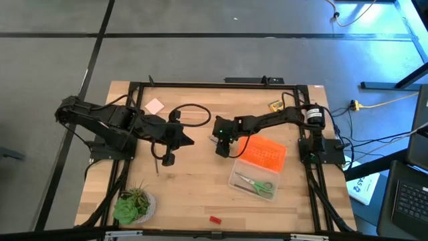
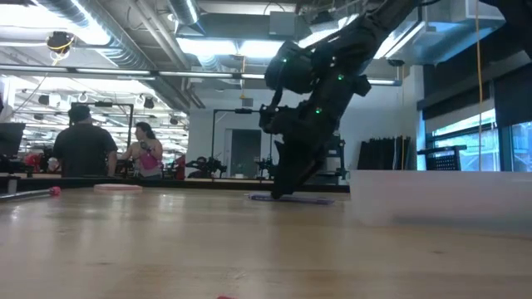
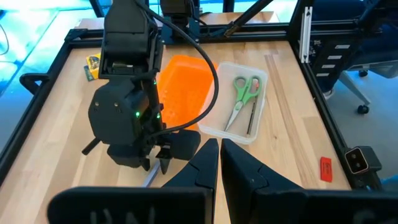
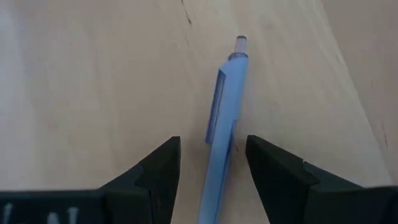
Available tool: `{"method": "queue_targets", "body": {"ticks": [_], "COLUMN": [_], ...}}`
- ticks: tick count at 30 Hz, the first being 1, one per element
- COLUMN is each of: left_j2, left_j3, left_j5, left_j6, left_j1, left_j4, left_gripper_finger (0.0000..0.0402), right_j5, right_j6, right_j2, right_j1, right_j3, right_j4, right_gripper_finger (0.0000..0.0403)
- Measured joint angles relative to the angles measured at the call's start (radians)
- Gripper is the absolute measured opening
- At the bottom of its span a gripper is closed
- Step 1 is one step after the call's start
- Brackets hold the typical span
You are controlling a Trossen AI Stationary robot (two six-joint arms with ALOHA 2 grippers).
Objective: Pack school essentials
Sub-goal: Put the gray pen into the orange supply box
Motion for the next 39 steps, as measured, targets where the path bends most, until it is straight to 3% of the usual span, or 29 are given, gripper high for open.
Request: {"method": "queue_targets", "body": {"ticks": [10,22,39], "left_j2": [0.0,0.0,0.0], "left_j3": [0.0,0.0,0.0], "left_j5": [0.0,0.0,0.001], "left_j6": [0.001,0.001,0.001], "left_j1": [0.0,0.0,0.0], "left_j4": [0.0,0.0,0.0], "left_gripper_finger": [0.0014,0.0014,0.0014], "right_j5": [0.041,0.047,0.042], "right_j6": [0.002,0.002,0.058], "right_j2": [0.01,0.01,0.01], "right_j1": [0.001,-0.001,0.0], "right_j3": [0.002,0.001,-0.001], "right_j4": [0.0,-0.001,0.012], "right_gripper_finger": [0.0161,0.0034,0.0042]}}
